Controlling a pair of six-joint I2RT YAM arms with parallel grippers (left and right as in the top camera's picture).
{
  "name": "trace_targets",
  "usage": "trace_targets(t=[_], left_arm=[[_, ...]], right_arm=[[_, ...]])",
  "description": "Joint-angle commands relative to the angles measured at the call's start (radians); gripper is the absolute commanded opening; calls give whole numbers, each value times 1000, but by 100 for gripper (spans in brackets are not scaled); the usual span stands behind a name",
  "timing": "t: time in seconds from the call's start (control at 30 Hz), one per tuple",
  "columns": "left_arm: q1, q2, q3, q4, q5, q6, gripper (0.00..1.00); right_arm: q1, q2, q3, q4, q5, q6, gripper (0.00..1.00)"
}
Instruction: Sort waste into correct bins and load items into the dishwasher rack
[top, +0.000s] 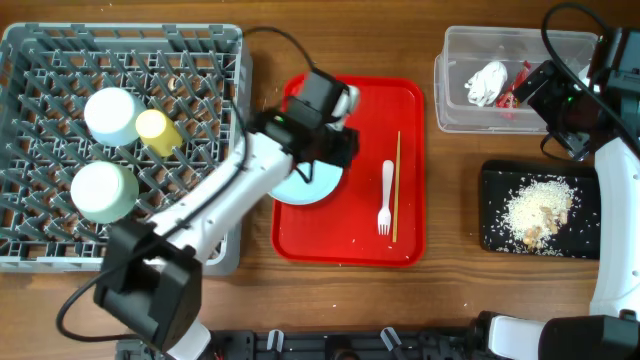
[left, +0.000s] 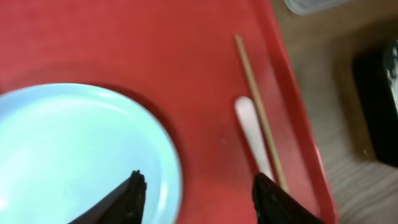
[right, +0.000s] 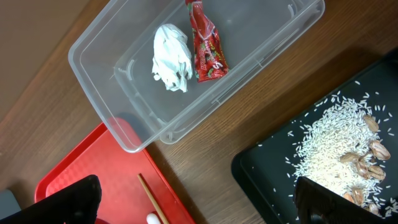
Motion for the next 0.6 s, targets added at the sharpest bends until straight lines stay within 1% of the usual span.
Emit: trace_targets(t=[0.0,0.07,0.3,0.37,0.43,0.47,0.57], left_arm=[[-76,60,-6,-7,-123,-111,49],[-101,85,-6,-7,-176,-130,49],[-179,181,-6,-3,-378,-120,47],[-201,211,-6,-5,-463,-121,46],[-213,233,-6,-5,-499,-122,42],[-214,243,-6,-4,-500,-122,38],[-214,264,-6,-3,-521,-121,36]], right_arm=[[-1,-12,7,0,21,-19,100],[0,-12,7,0,21,-19,100],[-1,-12,7,0,21,-19,100],[-1,-12,7,0,21,-19,100],[-1,-12,7,0,21,-19,100],[-1,-12,7,0,21,-19,100],[-1,-12,7,0,21,-19,100]])
